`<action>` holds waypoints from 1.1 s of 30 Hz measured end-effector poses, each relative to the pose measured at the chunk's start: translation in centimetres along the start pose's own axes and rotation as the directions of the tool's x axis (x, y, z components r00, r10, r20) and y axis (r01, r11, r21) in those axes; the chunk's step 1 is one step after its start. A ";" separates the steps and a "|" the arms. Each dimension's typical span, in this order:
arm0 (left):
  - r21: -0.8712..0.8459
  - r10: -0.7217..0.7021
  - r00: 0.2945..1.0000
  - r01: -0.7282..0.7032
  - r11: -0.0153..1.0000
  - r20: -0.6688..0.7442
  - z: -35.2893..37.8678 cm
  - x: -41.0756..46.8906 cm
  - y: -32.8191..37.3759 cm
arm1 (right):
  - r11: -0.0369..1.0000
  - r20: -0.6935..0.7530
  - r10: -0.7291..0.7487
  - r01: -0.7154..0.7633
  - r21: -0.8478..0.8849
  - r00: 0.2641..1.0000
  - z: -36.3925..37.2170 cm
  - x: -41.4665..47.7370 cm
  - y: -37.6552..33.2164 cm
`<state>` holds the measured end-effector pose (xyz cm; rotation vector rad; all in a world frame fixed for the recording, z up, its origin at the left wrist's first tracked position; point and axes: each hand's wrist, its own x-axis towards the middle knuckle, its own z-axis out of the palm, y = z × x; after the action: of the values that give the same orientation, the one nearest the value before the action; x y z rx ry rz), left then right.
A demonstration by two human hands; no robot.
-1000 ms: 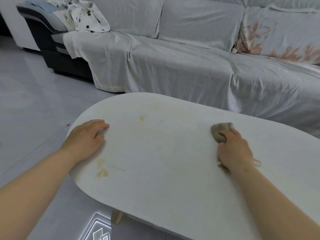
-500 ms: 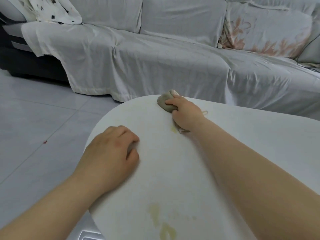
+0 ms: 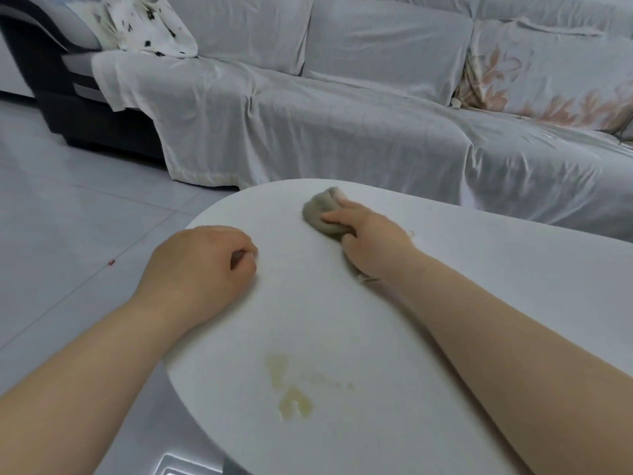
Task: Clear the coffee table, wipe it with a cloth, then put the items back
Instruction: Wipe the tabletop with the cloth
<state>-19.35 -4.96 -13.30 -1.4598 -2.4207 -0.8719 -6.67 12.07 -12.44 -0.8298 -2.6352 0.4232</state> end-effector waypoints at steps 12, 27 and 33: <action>-0.065 -0.035 0.993 0.042 0.997 0.109 -0.6 -0.3 0.0 | 0.974 -0.058 0.215 -0.219 -0.064 0.975 -3.8 -4.4 3.6; -0.235 -0.001 0.993 0.029 0.972 0.116 -0.8 -1.6 -1.6 | 0.973 -0.059 0.220 -0.223 -0.051 0.974 -2.6 -11.9 -4.5; -0.323 0.045 0.987 0.008 0.946 0.154 -1.1 -2.4 -2.5 | 0.995 0.120 -0.094 0.090 0.037 0.988 -1.1 -14.9 -8.7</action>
<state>-20.40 -8.24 -14.46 -1.7212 -2.4580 -1.2411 1.00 -3.45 -11.61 -0.6891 -2.7580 0.5045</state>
